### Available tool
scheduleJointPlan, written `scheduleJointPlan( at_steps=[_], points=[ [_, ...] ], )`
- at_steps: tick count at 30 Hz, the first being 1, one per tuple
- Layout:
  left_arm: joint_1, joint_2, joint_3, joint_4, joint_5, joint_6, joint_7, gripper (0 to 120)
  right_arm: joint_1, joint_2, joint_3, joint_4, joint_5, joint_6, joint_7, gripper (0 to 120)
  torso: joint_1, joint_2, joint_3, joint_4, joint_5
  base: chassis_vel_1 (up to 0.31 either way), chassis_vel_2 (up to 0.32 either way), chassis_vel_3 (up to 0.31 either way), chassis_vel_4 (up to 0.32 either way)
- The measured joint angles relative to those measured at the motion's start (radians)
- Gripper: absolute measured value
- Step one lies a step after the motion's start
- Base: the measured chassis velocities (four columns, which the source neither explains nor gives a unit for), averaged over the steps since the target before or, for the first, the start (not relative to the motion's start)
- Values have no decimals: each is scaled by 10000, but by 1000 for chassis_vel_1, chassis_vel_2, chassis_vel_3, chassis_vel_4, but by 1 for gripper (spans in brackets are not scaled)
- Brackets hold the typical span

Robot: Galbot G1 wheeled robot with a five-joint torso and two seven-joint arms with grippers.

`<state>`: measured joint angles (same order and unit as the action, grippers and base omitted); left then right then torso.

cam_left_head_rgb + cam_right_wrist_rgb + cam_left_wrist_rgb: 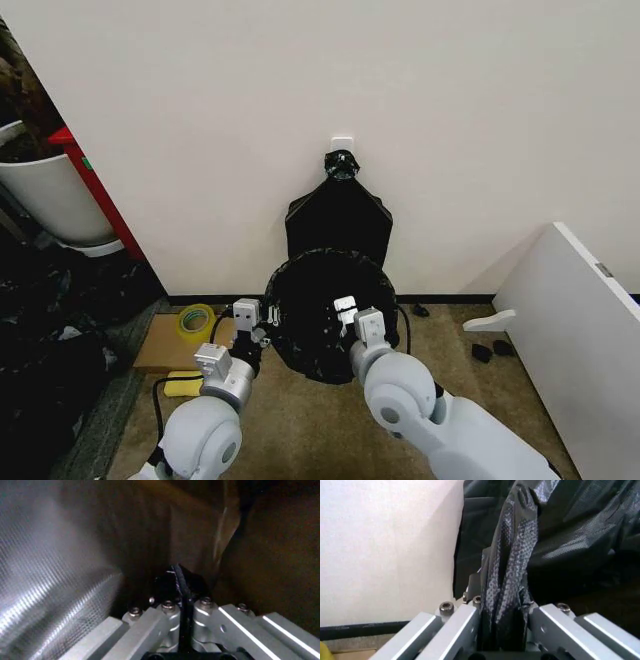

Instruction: Place the garbage bag over the trash bin.

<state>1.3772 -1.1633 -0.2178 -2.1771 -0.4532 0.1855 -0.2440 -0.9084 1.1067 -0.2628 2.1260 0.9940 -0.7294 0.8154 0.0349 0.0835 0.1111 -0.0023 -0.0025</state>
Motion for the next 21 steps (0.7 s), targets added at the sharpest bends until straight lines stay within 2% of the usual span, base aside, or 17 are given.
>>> scheduleJointPlan(
  at_steps=[6,10,12,13,21],
  points=[
    [53,-27,-37,-248,5,1,9,1,38,350,-362,-860,-285,-33,38,0,0,0,1,1,1,0,0,0,0],
    [80,0,-145,-331,-14,2,11,1,286,364,-511,-1217,-1308,-32,-118,0,2,0,1,2,1,0,0,0,0],
    [67,20,-203,-333,-41,5,10,1,312,227,-603,-1363,-2434,-27,-423,0,1,0,0,2,0,0,0,0,0],
    [47,25,-222,-328,-59,6,10,1,282,148,-607,-1378,-2850,-21,-558,0,2,0,1,1,0,0,0,0,0],
    [-83,9,-223,-47,-121,4,-17,1,6,-6,-365,-744,-3265,454,-1049,0,1,0,0,0,1,0,0,0,0]
  ],
)
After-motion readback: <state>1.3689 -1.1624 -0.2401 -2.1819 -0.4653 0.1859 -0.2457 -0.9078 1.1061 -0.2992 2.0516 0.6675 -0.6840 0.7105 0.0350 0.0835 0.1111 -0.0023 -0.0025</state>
